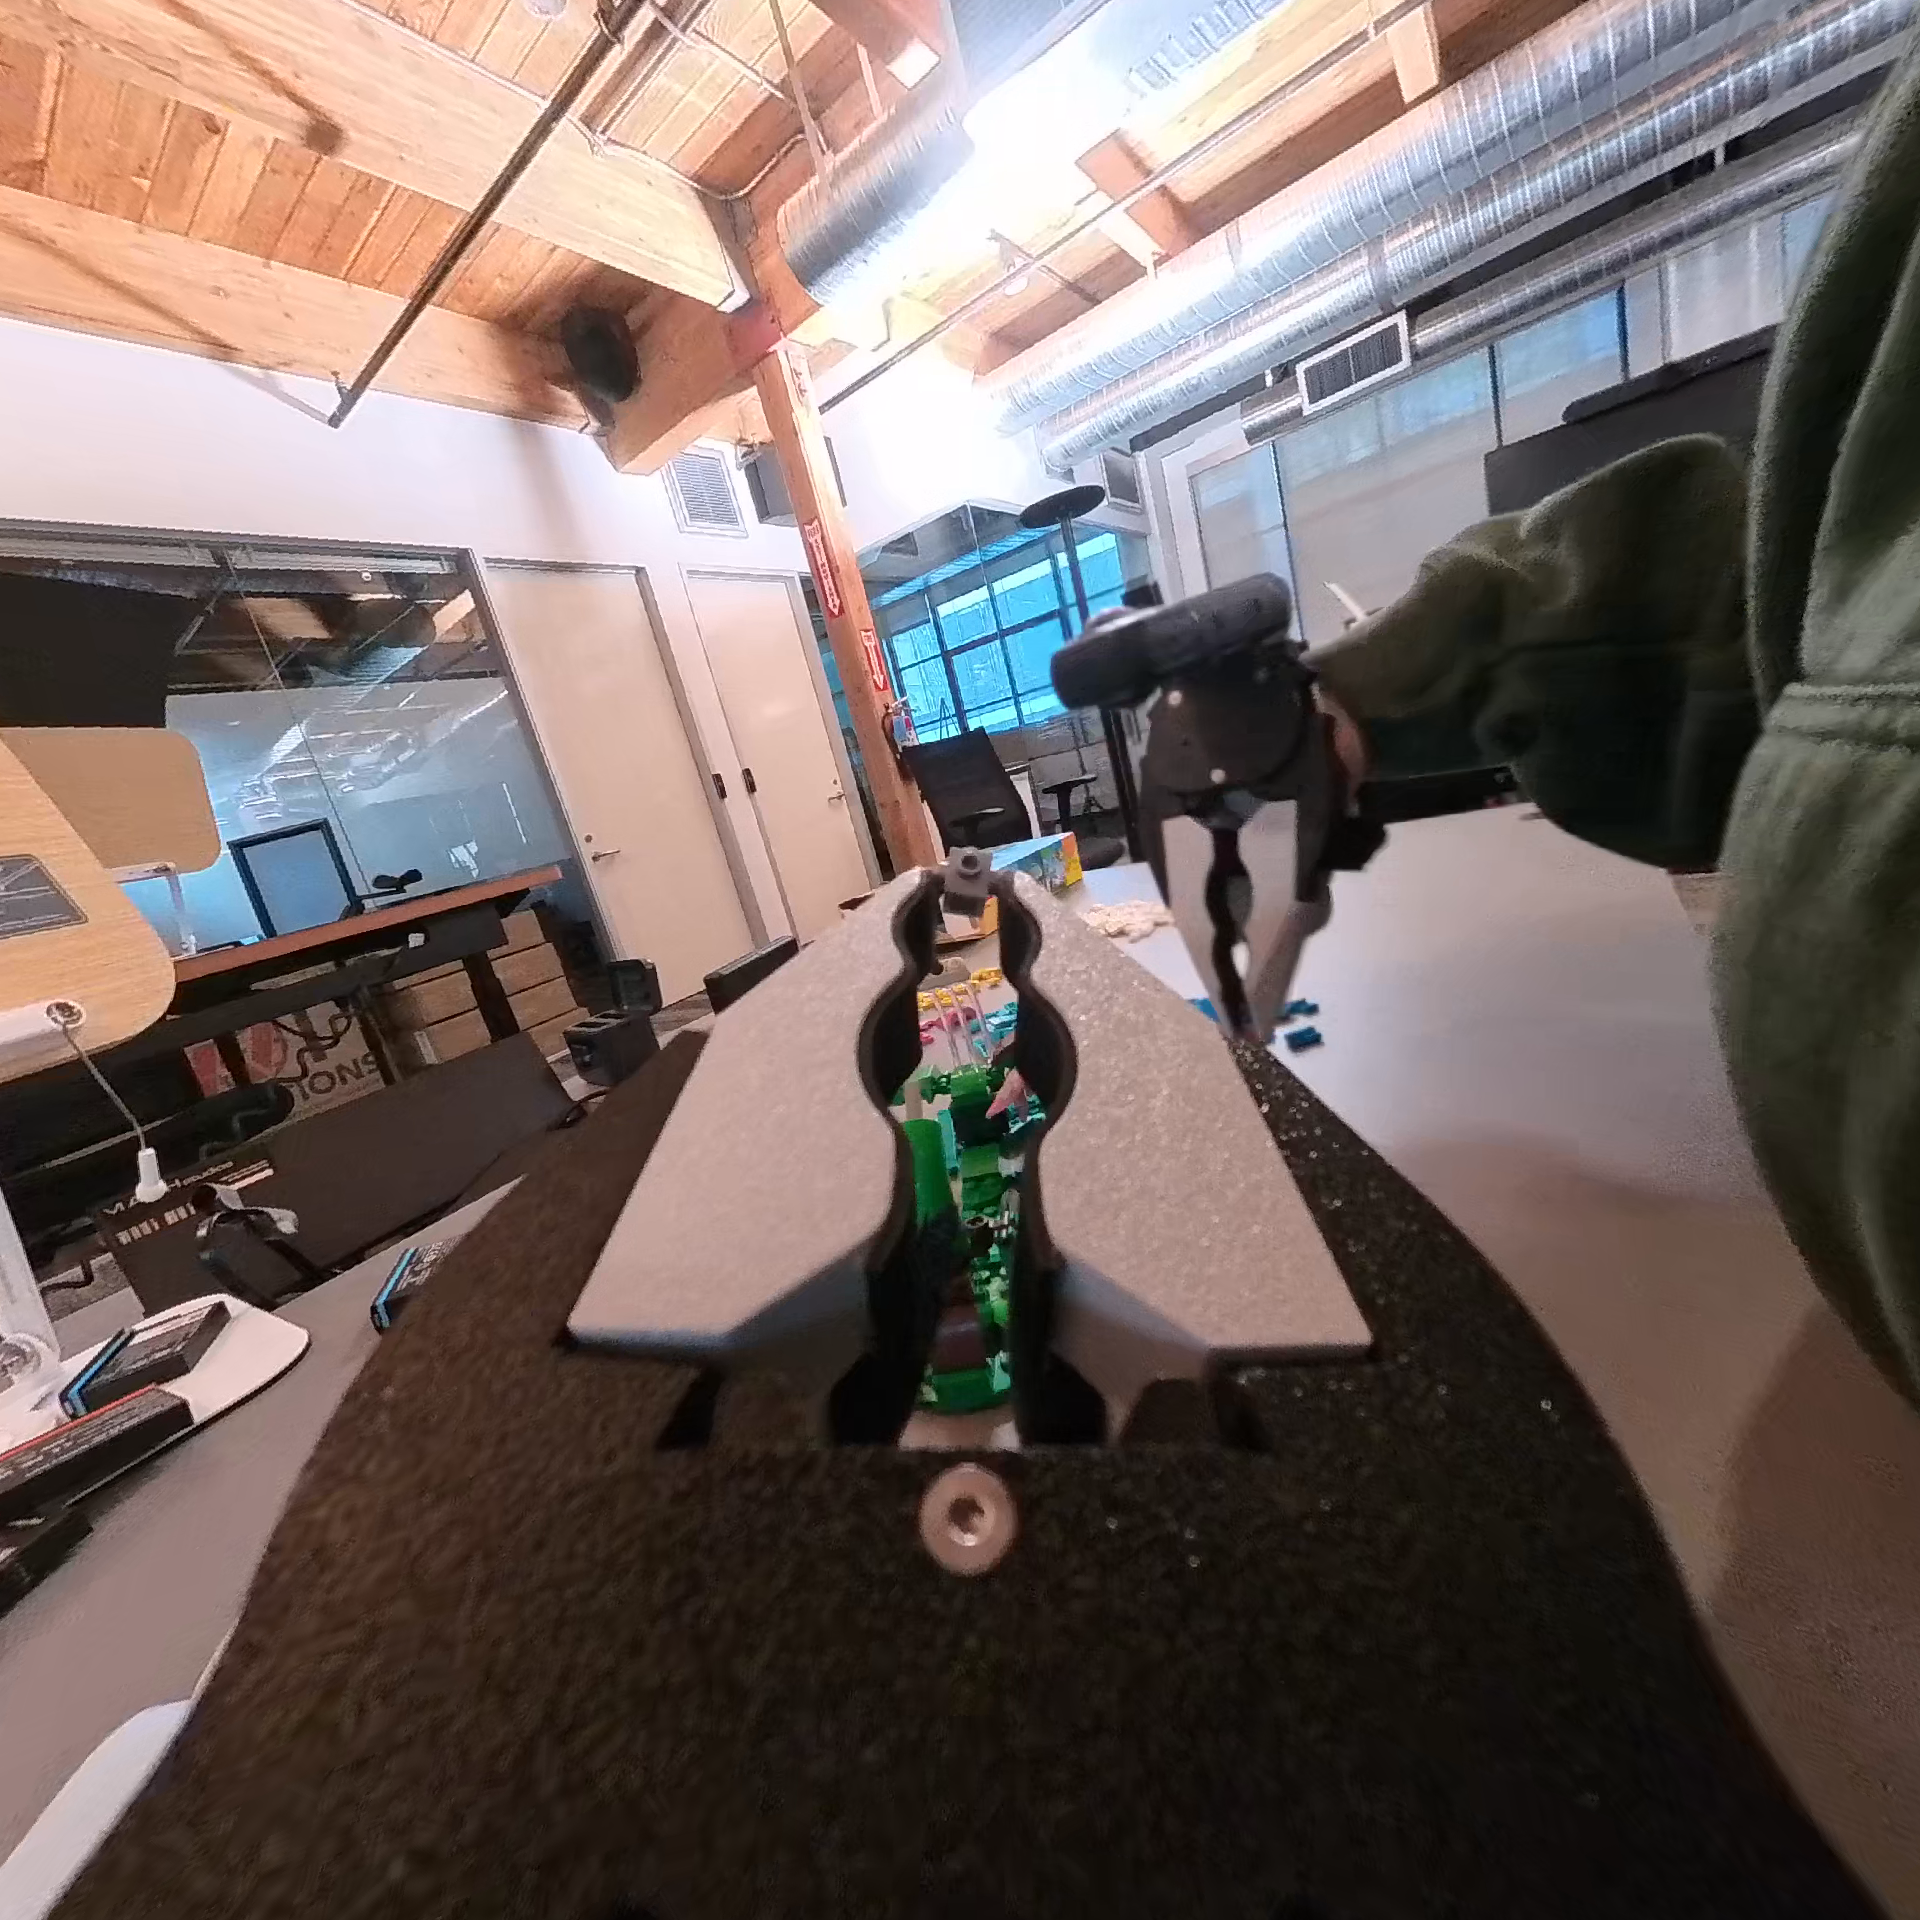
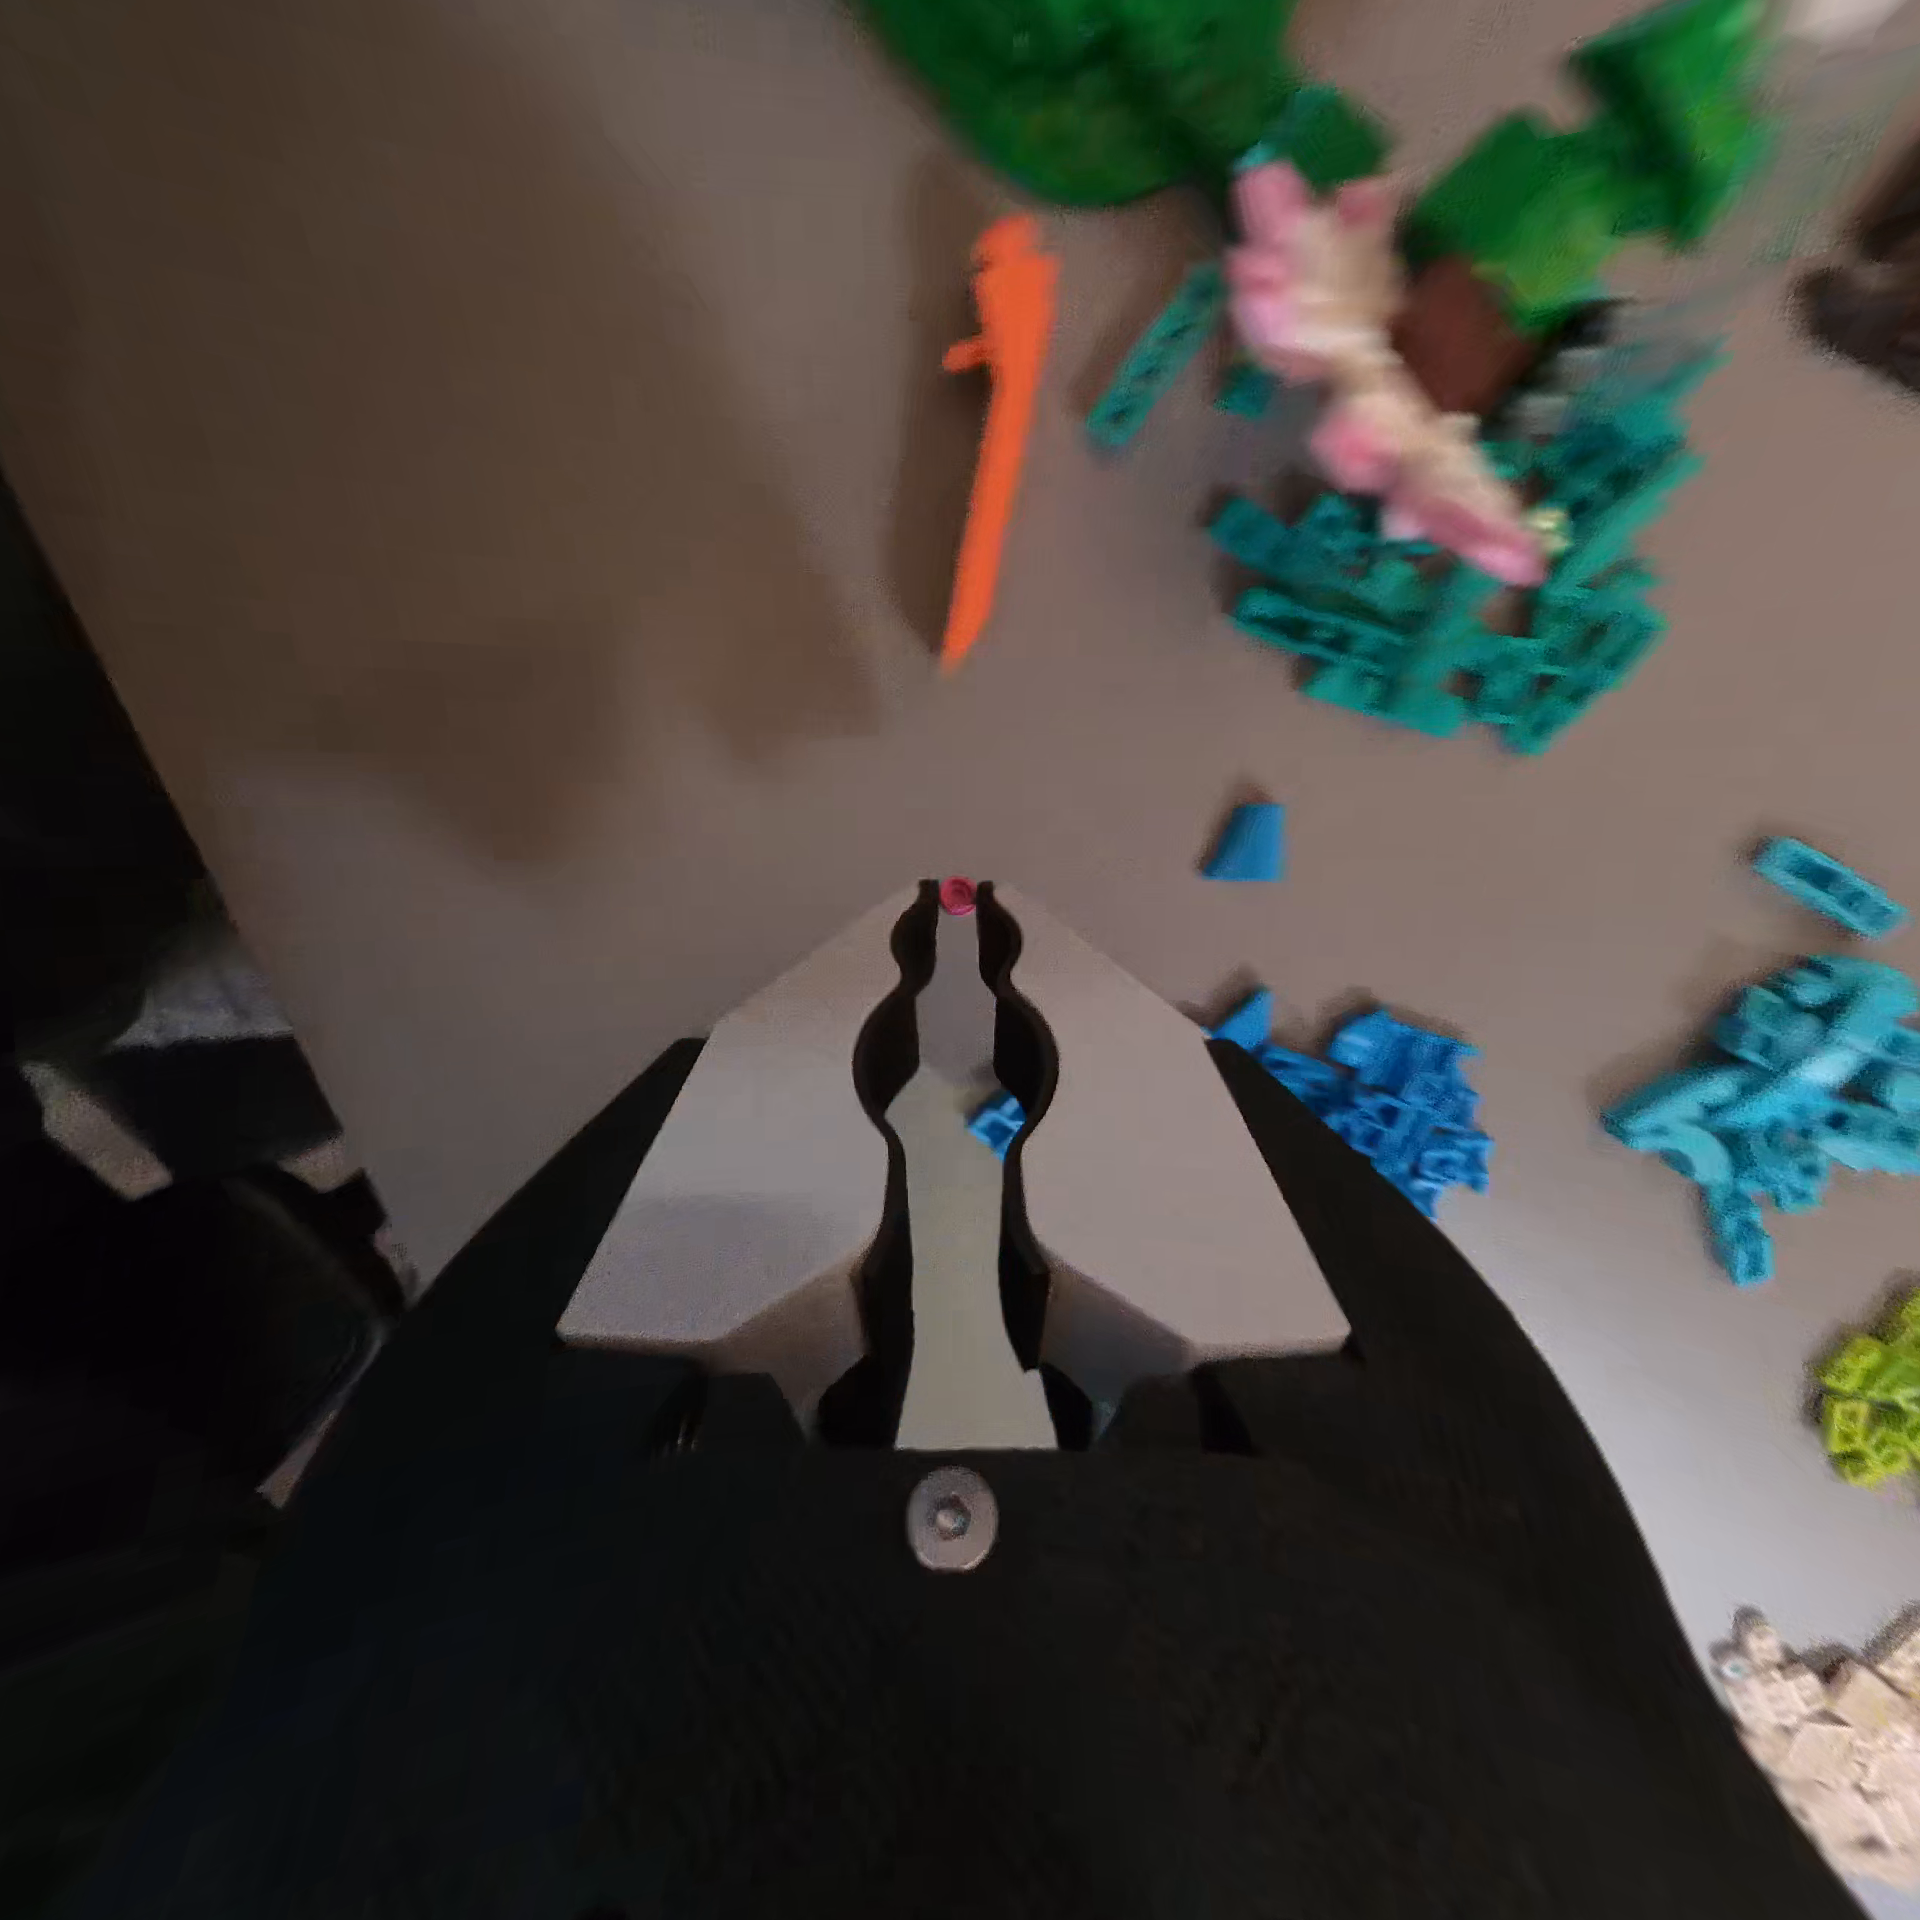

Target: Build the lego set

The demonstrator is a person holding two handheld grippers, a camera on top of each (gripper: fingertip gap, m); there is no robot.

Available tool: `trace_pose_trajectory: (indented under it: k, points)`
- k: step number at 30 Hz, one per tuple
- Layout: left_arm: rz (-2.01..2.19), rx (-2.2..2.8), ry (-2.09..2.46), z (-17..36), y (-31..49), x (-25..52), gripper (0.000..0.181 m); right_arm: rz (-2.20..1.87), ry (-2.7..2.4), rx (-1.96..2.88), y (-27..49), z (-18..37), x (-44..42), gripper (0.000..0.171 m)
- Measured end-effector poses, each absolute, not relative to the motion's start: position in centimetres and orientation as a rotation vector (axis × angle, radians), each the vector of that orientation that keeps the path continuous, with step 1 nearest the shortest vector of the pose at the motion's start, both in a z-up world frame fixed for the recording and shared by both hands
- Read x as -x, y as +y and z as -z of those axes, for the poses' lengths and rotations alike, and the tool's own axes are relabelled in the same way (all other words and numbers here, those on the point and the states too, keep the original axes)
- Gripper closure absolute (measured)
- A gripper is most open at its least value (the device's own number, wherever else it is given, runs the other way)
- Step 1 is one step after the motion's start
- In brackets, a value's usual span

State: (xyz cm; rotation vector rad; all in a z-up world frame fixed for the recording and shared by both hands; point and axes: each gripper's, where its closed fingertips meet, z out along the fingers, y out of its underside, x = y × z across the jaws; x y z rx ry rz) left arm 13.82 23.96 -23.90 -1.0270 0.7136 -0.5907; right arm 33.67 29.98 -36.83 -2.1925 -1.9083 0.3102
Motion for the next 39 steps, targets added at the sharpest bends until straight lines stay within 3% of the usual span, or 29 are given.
trace_pose_trajectory:
  k: [5, 12, 18, 22, 30, 39]
  points:
    - [0.587, 1.025, 0.727, 24.0, 23.8, -14.0, 0.173, -0.031, -2.171, 2.149, 27.1, 39.4, -34.1, 0.165]
    - [0.585, 1.003, 0.735, 23.7, 23.6, -14.2, 0.173, 0.736, -2.534, 2.199, 26.5, 39.0, -38.8, 0.165]
    - [0.575, 0.988, 0.748, 23.3, 23.6, -14.6, 0.173, 0.928, -2.736, 2.089, 25.7, 39.7, -38.3, 0.163]
    - [0.577, 0.983, 0.755, 23.4, 23.5, -14.5, 0.173, 0.588, -2.492, 2.197, 25.7, 39.4, -35.5, 0.146]
    - [0.576, 0.962, 0.758, 23.5, 23.7, -13.9, 0.173, -0.276, -1.350, 2.338, 26.4, 36.7, -35.0, 0.150]
    - [0.561, 0.973, 0.764, 24.0, 24.0, -14.4, 0.173, -0.335, -0.836, 2.218, 28.8, 38.1, -37.0, 0.156]
